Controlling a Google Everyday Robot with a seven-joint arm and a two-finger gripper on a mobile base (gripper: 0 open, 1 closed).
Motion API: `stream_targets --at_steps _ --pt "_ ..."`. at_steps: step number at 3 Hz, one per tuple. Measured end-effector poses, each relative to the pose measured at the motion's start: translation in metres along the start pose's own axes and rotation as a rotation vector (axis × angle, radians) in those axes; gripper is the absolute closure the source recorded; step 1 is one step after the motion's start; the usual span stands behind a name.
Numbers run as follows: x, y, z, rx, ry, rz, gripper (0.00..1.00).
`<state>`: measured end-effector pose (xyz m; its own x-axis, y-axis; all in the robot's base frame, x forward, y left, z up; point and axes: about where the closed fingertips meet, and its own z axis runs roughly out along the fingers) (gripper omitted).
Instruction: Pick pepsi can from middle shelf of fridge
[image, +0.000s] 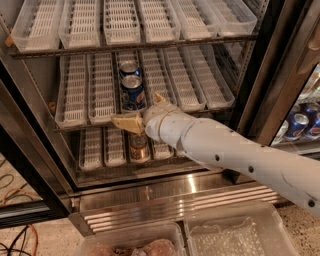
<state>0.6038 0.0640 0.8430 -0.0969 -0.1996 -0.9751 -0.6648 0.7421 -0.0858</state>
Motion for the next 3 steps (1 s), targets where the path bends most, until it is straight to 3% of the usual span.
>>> stream_targets --at_steps 1,3 --pt "-0.001 -0.003 0.004 0.028 -0.019 -0.020 0.23" --pt "0.007 -0.014 0.009 0.093 -0.028 -0.002 0.17"
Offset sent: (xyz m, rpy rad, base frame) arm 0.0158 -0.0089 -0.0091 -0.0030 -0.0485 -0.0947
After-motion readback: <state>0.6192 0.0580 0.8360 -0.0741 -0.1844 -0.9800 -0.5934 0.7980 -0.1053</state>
